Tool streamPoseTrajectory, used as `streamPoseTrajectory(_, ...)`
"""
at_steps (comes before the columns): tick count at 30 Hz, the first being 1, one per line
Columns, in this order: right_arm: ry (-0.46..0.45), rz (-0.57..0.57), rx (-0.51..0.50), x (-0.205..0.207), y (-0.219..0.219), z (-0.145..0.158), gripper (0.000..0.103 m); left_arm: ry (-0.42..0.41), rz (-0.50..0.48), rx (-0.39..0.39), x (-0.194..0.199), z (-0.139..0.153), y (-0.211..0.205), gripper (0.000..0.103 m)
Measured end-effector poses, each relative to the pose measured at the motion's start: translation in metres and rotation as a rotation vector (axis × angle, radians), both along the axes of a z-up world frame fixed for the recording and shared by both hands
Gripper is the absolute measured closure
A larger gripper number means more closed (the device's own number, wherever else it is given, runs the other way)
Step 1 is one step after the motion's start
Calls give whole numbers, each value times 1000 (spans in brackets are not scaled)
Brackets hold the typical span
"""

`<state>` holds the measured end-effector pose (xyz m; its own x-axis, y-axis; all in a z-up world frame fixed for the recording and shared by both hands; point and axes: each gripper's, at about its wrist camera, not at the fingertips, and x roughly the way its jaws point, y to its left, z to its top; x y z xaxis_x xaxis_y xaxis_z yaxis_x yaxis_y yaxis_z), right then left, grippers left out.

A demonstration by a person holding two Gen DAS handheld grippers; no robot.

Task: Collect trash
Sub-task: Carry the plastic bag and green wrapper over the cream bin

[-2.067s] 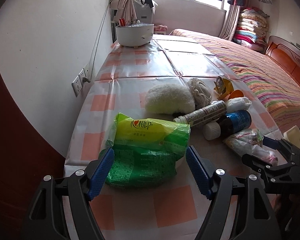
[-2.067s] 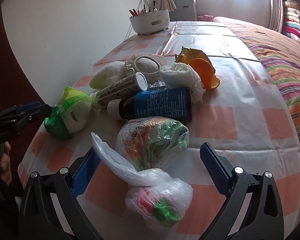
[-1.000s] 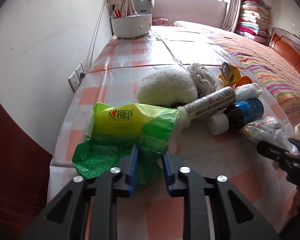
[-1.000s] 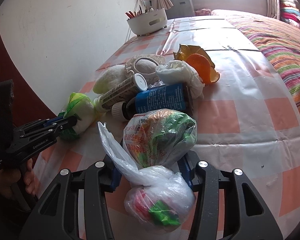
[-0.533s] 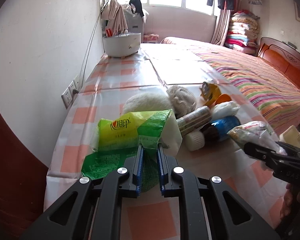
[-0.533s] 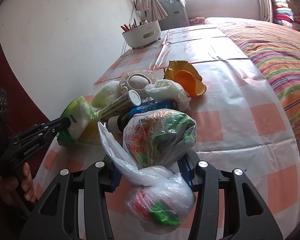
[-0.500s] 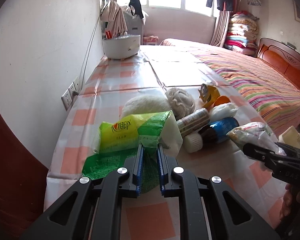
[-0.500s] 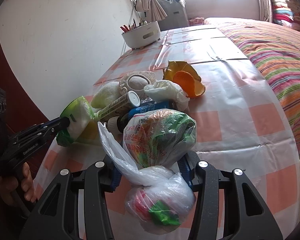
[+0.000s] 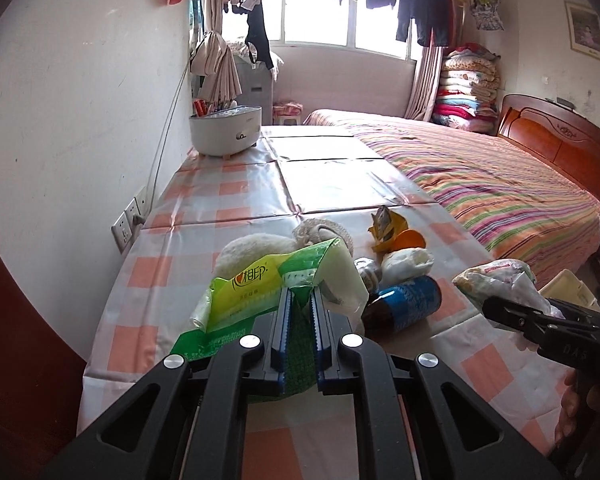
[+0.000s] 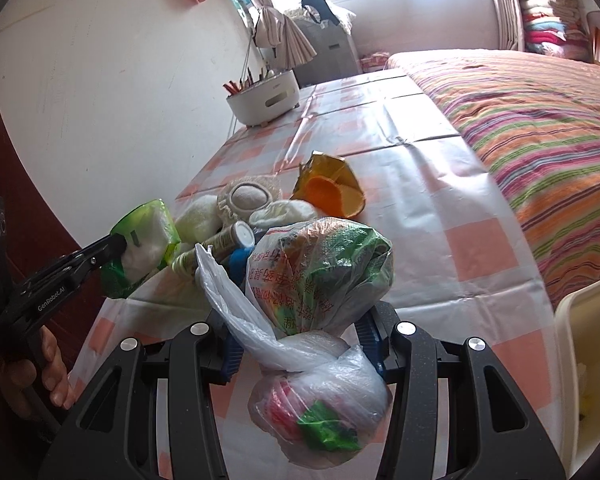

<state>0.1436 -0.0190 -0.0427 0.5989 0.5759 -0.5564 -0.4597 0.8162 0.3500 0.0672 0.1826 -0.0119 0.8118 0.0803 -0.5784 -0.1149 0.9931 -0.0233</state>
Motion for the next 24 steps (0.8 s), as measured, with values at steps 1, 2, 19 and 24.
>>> streamPoseTrajectory(1, -7, -9, 3, 0, -4, 2, 57, -11, -6, -2, 0, 3, -3, 94)
streamPoseTrajectory(2, -13, -19, 6, -1, -8, 3, 57, -20, -13, -1, -1, 6, -7, 94)
streamPoseTrajectory(19, -71, -167, 21, -15, -92, 18, 57, -85, -241, -55, 5, 32, -103, 94)
streamPoseTrajectory(24, -76, -231, 19, -18, -122, 17, 57, -78, -313, -60, 8, 32, -136, 94)
